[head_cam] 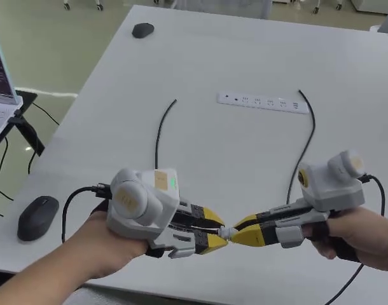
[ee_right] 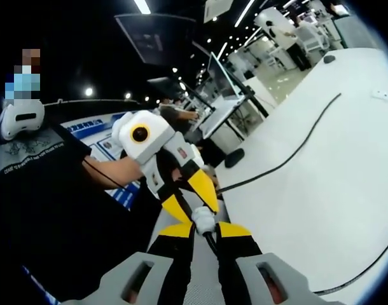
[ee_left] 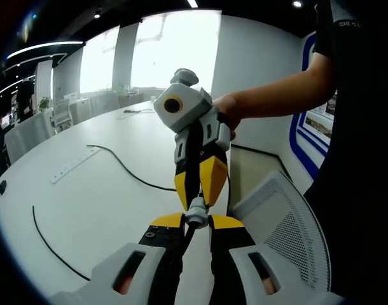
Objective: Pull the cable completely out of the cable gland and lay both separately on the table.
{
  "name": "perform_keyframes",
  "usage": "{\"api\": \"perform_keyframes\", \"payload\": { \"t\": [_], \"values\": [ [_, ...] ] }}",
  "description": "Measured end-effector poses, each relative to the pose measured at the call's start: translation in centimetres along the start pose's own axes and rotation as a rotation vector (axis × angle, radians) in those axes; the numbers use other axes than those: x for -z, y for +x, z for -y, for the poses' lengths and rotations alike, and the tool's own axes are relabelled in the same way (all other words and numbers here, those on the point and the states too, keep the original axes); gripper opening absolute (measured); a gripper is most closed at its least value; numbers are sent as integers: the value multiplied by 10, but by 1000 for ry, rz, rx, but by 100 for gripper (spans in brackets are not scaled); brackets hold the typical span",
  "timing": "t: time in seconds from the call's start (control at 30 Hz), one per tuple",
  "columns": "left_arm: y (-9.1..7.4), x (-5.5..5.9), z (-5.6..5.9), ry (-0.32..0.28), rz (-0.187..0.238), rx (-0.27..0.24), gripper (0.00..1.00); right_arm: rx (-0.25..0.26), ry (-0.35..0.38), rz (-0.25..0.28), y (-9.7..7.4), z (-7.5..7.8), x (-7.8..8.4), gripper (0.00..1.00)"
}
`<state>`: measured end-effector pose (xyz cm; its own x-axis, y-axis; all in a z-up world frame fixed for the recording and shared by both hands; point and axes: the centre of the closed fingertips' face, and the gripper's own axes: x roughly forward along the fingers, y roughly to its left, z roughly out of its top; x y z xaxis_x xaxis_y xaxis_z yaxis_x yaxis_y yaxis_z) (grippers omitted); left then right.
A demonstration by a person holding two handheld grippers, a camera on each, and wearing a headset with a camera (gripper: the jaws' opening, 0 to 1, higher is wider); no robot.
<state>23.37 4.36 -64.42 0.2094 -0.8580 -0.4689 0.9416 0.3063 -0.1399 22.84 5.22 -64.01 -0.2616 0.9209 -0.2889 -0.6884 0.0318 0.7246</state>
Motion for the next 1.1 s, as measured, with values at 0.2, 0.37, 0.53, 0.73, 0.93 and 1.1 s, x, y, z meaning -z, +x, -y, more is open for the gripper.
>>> {"api": "perform_keyframes", "payload": {
  "t": [0.2, 0.37, 0.53, 0.73, 0.93, 1.1],
  "values": [
    [0, 2, 0, -3, -9, -3, 14, 16, -54, -3, 2, -2, 1, 8],
    [-1, 1, 0, -23, 2, 2, 14, 75, -233, -44, -1, 0, 0, 7],
    [-1, -1, 3, -58, 21, 20, 14, 122, -433, -95, -1, -7, 2, 7],
    [0, 1, 7, -106, 21, 41, 14, 178, -636, -157, -1, -8, 8, 7],
    [0, 1, 8, -138, 24, 50, 14, 250, -807, -212, 0, -8, 12, 7],
    [0, 1, 10, -171, 29, 55, 14, 317, -903, -248, 1, -11, 13, 7]
  ]
}}
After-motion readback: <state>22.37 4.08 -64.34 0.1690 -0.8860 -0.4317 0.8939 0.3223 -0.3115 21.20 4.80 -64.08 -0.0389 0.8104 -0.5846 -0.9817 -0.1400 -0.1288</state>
